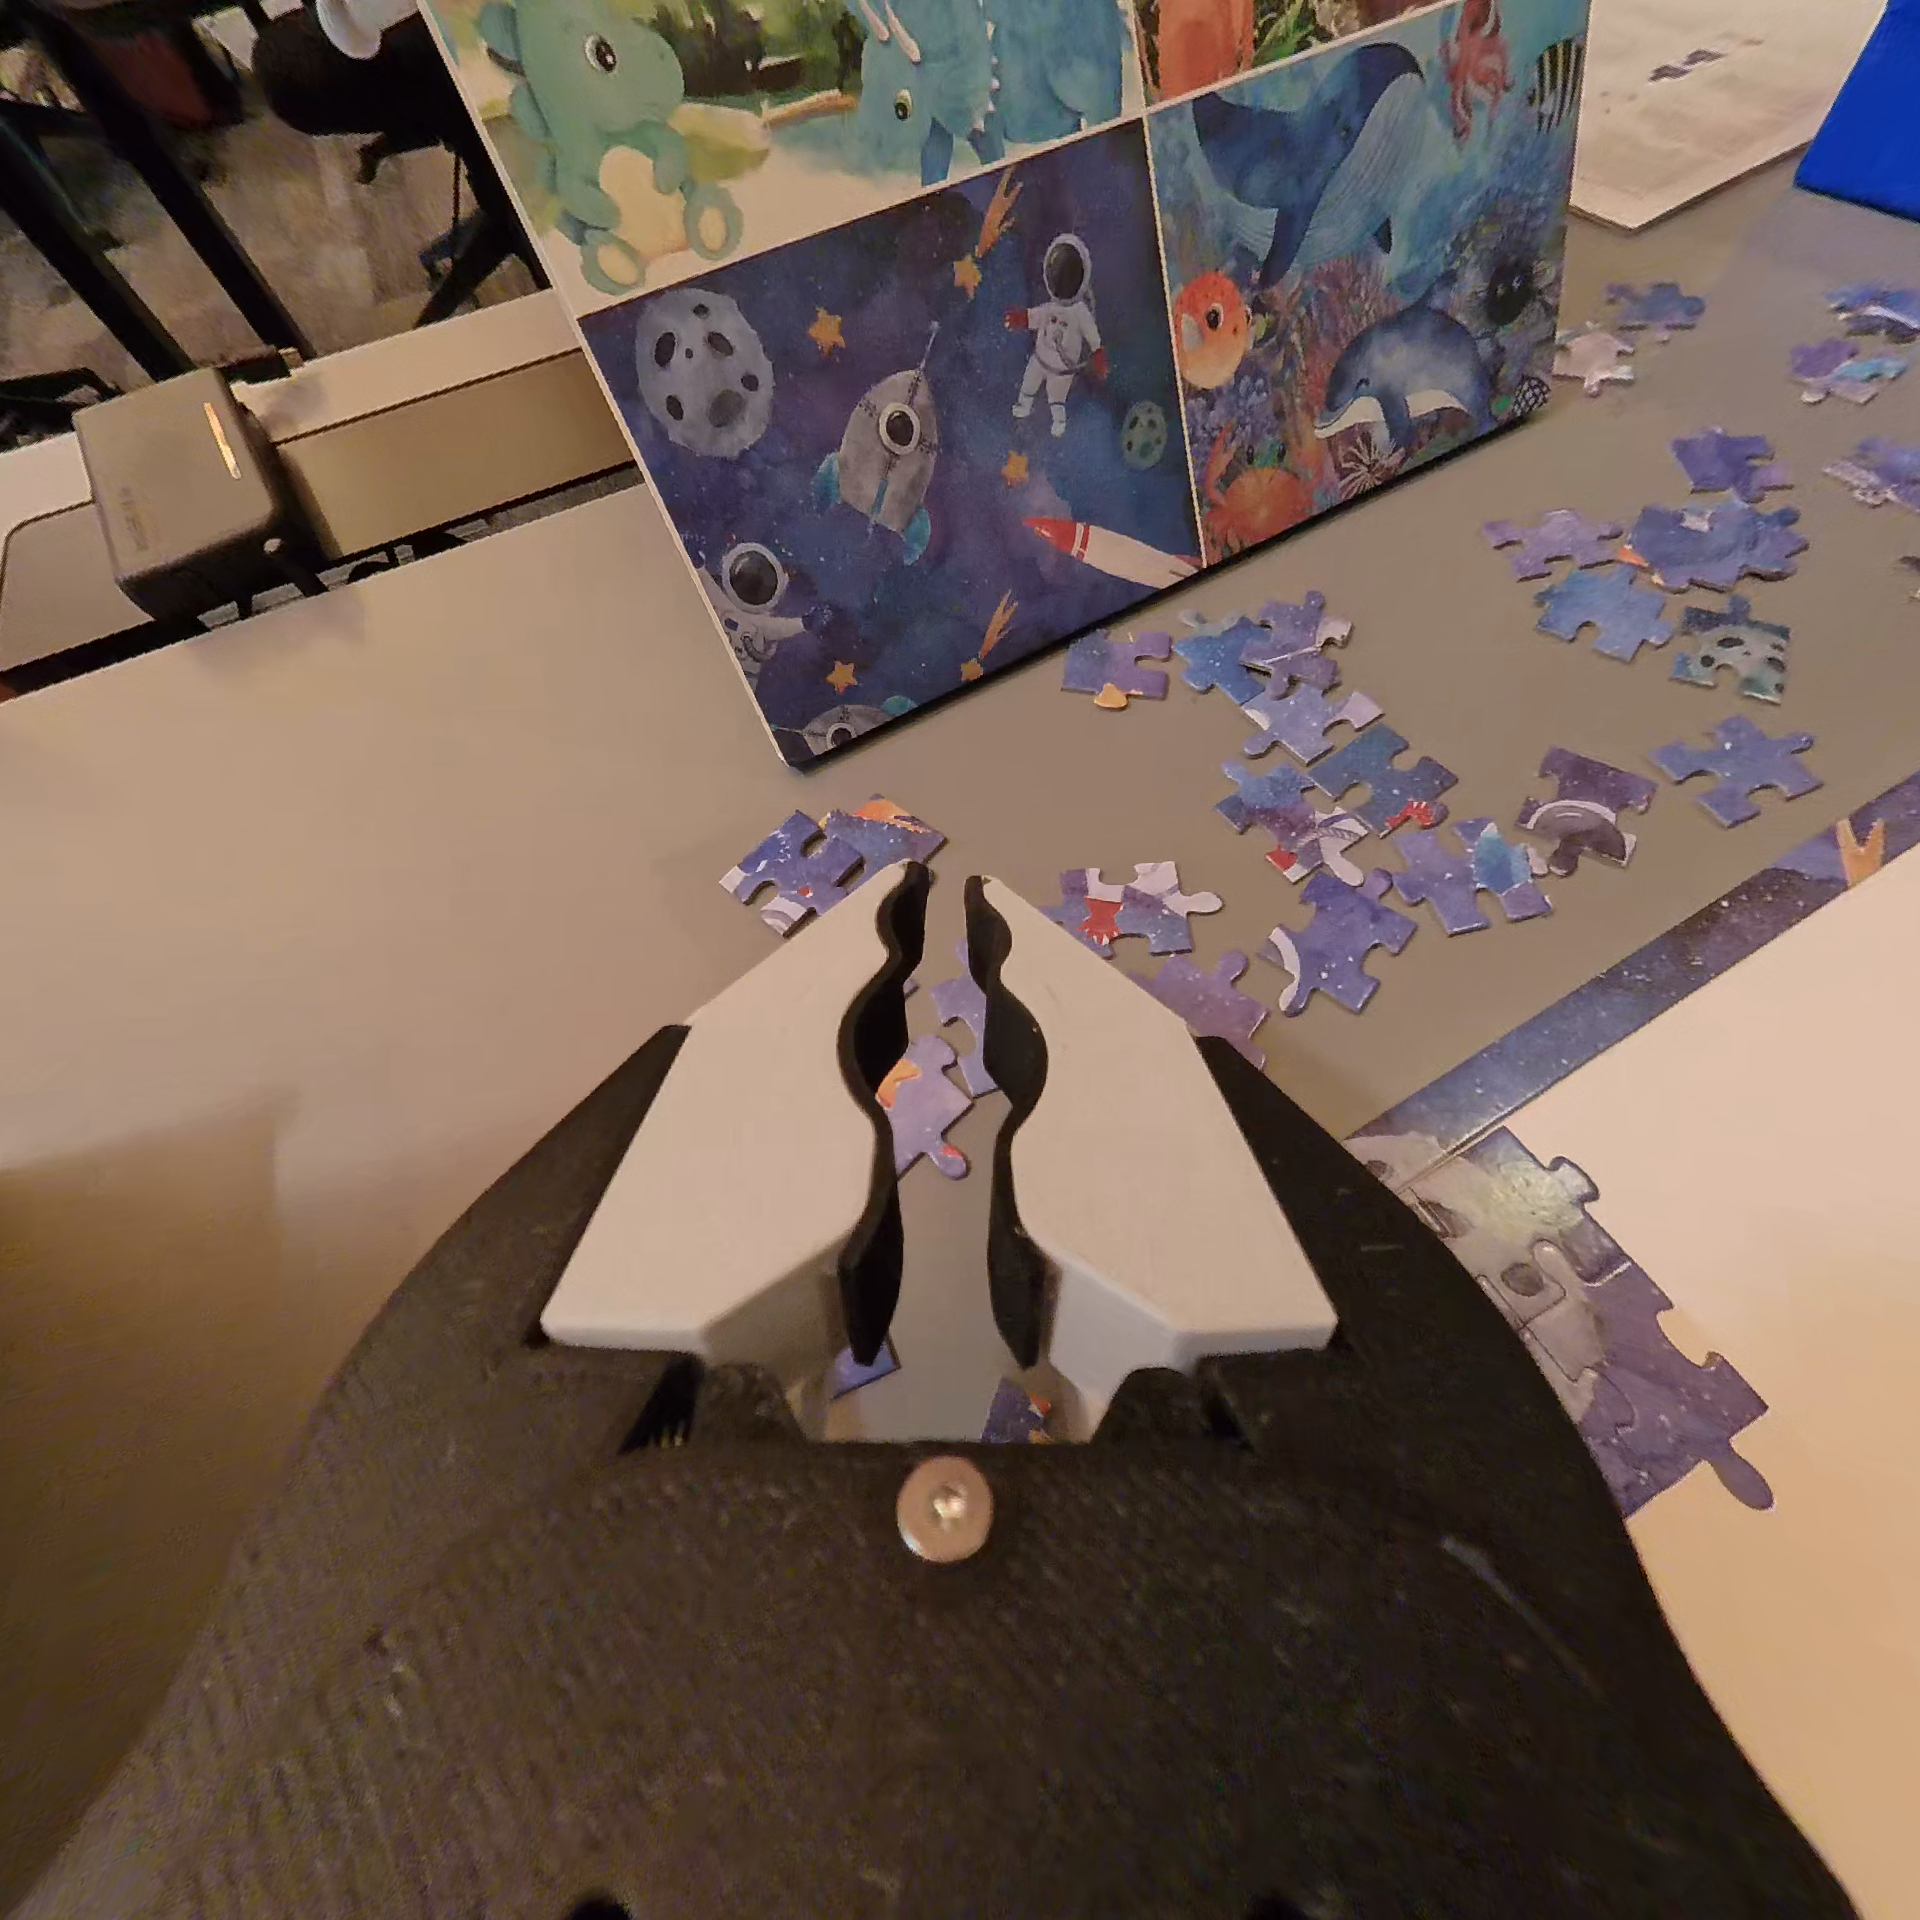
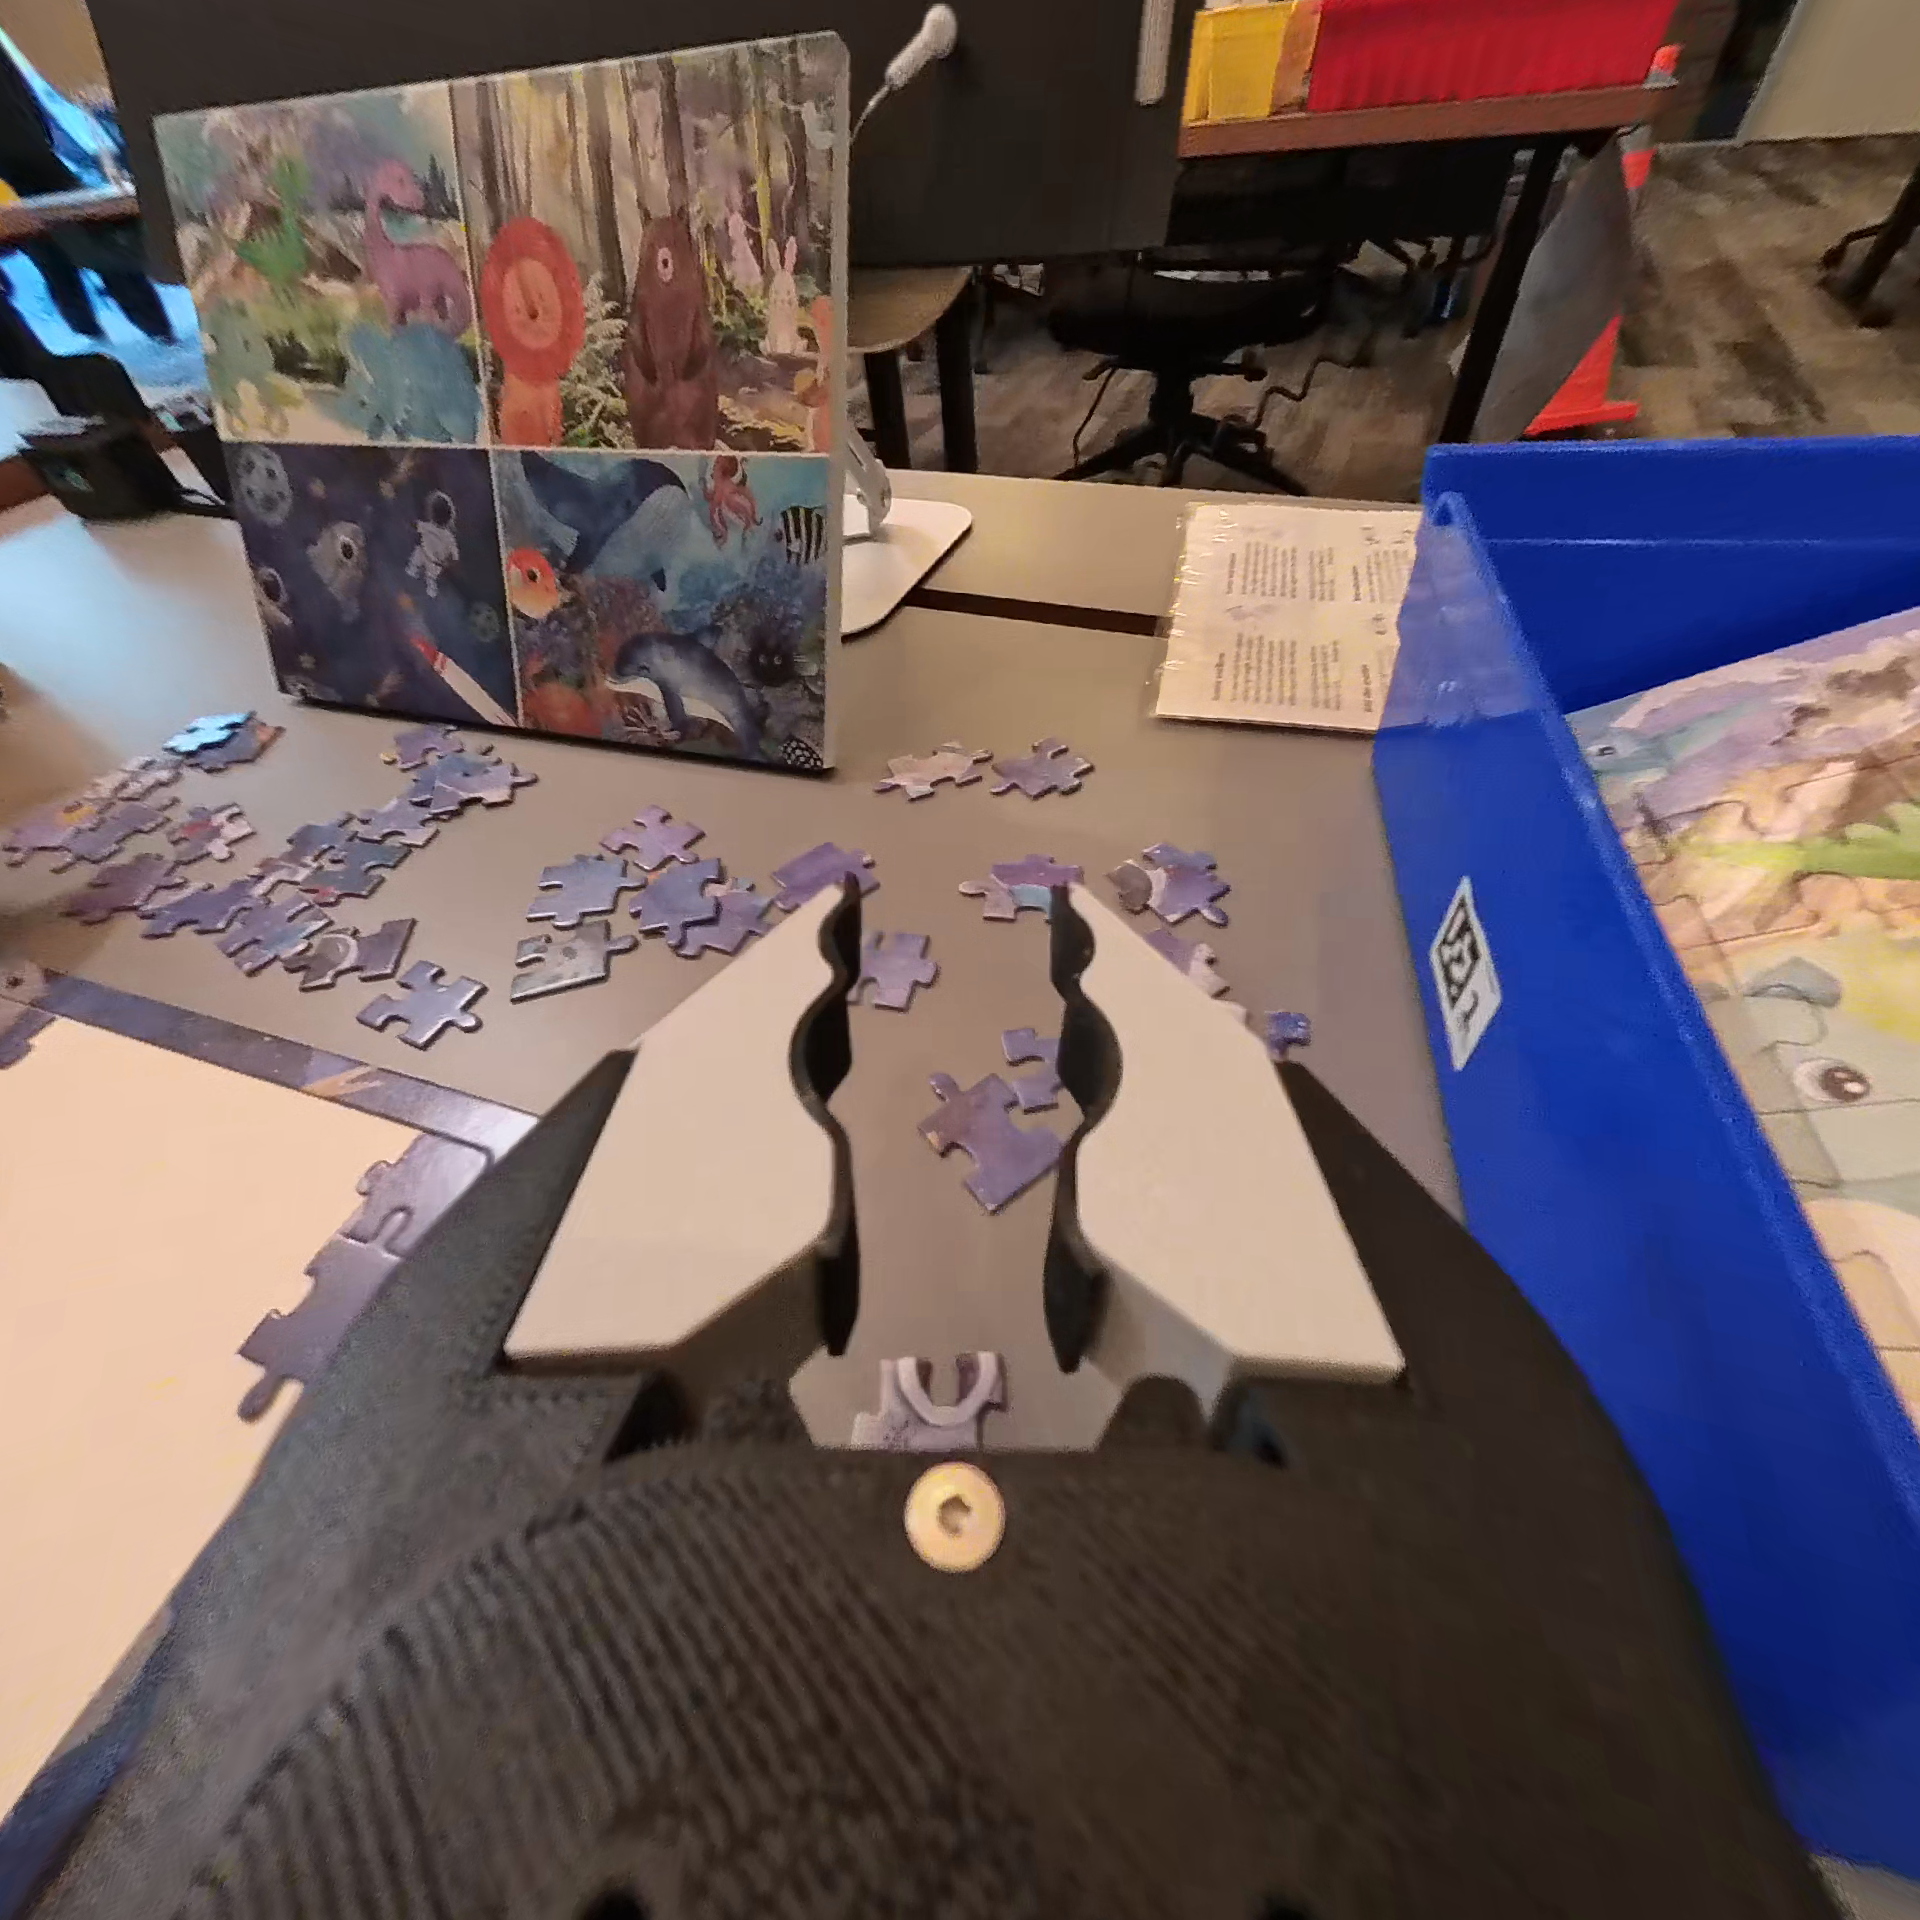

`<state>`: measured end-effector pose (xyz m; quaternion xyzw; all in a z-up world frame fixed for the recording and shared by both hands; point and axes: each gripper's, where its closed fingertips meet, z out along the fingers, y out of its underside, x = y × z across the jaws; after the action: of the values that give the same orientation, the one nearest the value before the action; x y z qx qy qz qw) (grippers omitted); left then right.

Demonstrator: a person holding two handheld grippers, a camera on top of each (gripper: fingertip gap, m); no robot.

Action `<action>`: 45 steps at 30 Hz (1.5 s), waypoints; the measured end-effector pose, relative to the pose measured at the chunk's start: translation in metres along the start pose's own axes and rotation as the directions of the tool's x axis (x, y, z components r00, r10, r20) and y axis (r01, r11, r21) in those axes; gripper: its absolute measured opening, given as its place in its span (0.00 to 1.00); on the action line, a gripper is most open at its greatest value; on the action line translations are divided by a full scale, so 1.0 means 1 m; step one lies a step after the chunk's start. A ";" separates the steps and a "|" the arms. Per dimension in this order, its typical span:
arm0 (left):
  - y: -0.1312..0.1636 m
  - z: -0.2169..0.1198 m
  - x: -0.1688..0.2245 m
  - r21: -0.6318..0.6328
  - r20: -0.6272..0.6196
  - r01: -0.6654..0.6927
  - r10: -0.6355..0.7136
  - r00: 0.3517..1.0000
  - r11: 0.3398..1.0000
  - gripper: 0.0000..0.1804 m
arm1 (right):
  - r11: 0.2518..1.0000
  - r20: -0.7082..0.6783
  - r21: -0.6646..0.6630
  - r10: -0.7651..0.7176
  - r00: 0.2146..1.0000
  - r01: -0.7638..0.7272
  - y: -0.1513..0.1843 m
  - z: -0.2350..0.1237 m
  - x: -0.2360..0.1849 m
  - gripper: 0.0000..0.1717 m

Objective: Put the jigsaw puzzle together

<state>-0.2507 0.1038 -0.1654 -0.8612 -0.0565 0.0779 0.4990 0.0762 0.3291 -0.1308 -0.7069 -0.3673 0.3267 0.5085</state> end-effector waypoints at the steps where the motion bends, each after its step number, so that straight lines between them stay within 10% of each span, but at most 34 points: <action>1: 0.000 0.000 0.000 -0.002 0.002 -0.002 0.002 1.000 1.000 0.03 | 1.000 0.012 0.002 0.005 1.000 -0.005 0.000 0.001 -0.002 0.21; 12: 0.002 0.001 -0.001 -0.005 0.010 -0.006 0.006 1.000 1.000 0.03 | 0.962 0.078 -0.255 -0.076 0.994 0.093 0.045 0.025 -0.039 0.25; 20: 0.002 0.000 -0.005 0.003 0.019 0.004 -0.004 1.000 1.000 0.03 | 0.929 -0.213 -0.342 -0.225 0.951 0.143 0.053 -0.015 0.015 0.22; 28: 0.004 0.002 -0.002 -0.012 0.017 -0.012 0.012 1.000 1.000 0.03 | 0.903 -0.064 -0.429 0.005 0.998 -0.032 0.102 -0.039 -0.004 0.35; 39: 0.000 0.000 0.001 0.013 -0.016 0.033 -0.033 0.999 0.999 0.03 | 0.927 -0.031 -0.372 -0.063 0.998 0.047 0.091 -0.036 -0.014 0.00; 45: -0.002 -0.001 0.002 0.021 -0.027 0.039 -0.039 0.999 0.999 0.03 | 0.936 -0.090 -0.348 -0.080 0.993 0.044 0.071 -0.044 -0.010 0.07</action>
<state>-0.2484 0.1045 -0.1637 -0.8555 -0.0659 0.0573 0.5105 0.1214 0.2842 -0.1859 -0.7892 -0.4145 0.2044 0.4045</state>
